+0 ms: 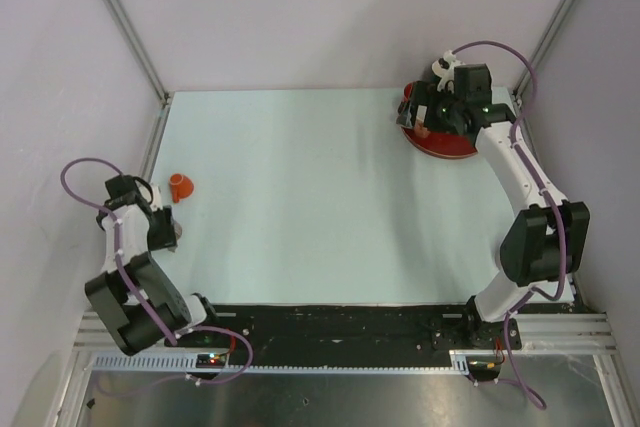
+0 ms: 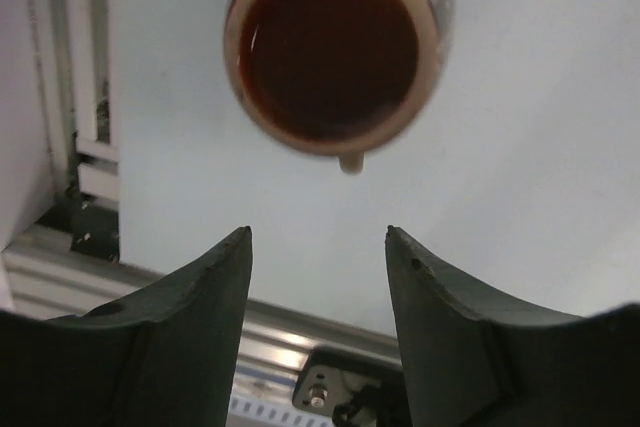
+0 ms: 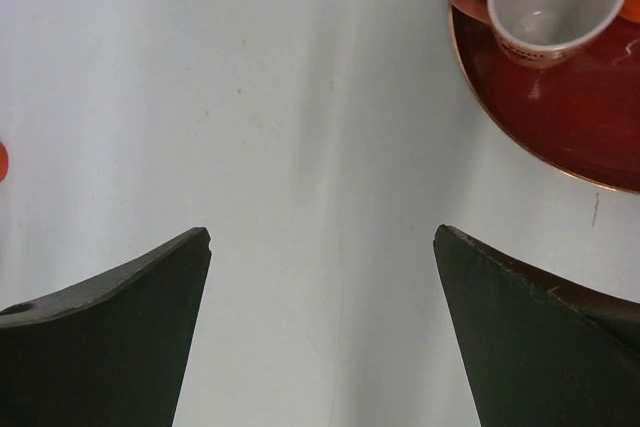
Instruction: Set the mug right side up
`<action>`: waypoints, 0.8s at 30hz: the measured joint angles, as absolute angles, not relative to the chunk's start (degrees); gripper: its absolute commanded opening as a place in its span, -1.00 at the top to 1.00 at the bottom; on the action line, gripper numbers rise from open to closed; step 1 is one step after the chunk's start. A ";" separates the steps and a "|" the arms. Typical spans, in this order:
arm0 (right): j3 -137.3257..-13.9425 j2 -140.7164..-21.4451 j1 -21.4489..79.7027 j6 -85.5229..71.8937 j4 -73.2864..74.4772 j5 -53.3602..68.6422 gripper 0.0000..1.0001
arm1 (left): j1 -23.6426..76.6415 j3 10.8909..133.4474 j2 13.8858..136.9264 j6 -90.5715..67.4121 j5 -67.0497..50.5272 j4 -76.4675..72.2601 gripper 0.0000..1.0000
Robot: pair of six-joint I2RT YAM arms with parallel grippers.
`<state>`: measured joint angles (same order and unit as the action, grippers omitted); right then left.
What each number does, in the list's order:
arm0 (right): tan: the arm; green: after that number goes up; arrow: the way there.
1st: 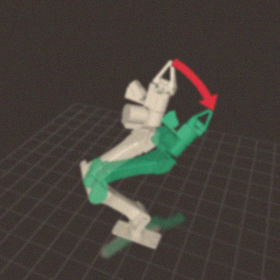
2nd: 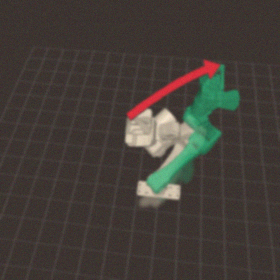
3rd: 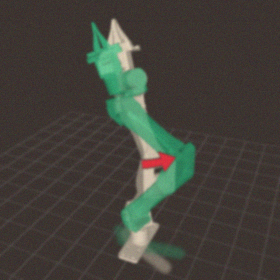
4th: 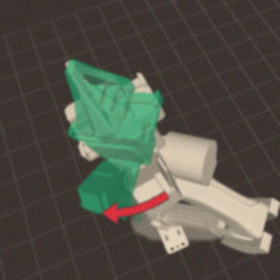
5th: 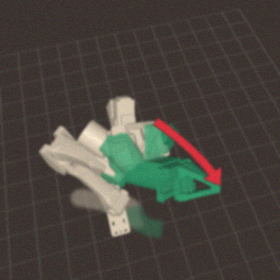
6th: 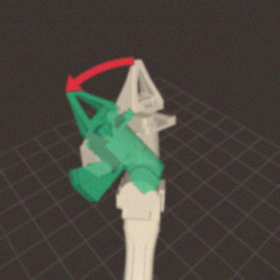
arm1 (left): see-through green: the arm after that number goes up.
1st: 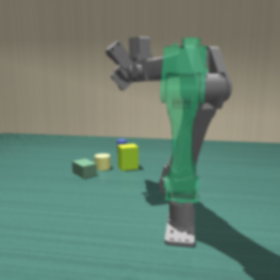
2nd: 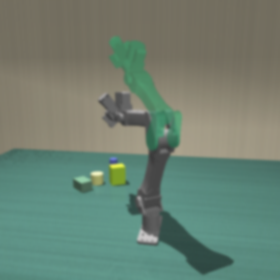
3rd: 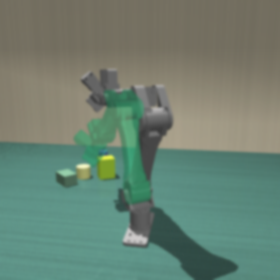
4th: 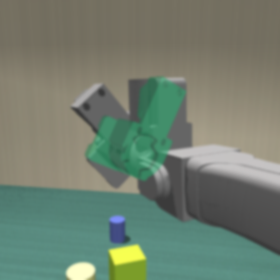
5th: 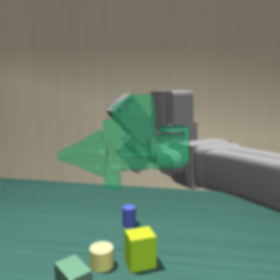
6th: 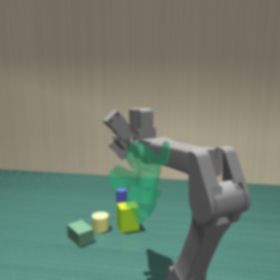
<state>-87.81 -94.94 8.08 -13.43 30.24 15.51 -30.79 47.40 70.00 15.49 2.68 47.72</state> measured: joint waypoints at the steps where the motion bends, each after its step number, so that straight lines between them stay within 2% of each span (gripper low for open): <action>1: -87.81 -94.50 8.60 -13.43 30.15 15.49 -0.99 | -31.29 46.39 71.29 15.55 2.33 46.15 -0.22; 9: -87.81 -91.74 10.13 -12.51 30.20 14.59 -0.99 | -32.01 43.31 79.07 15.64 -0.47 35.55 -0.17; 11: -87.81 -91.48 10.13 -11.86 30.22 14.00 -0.99 | -31.99 43.55 80.27 16.10 -0.75 34.00 -0.10; 13: -87.81 -91.33 10.11 -11.49 30.37 13.43 -0.99 | -31.79 44.07 81.36 16.60 -0.75 32.99 0.07; 15: -87.61 -91.20 10.07 -11.29 30.41 12.91 -0.99 | -31.46 44.95 82.70 17.12 -0.73 32.32 0.32; 18: -86.98 -90.91 10.00 -11.27 30.41 12.58 -0.99 | -31.24 46.35 84.03 17.50 -0.62 31.11 0.83; 20: -86.74 -90.83 10.00 -11.27 30.55 12.45 -0.99 | -31.18 47.11 85.03 18.06 -0.73 30.52 0.96; 24: -86.54 -90.72 10.00 -11.27 30.63 12.36 -0.99 | -31.05 47.94 85.32 18.02 -1.28 30.52 0.99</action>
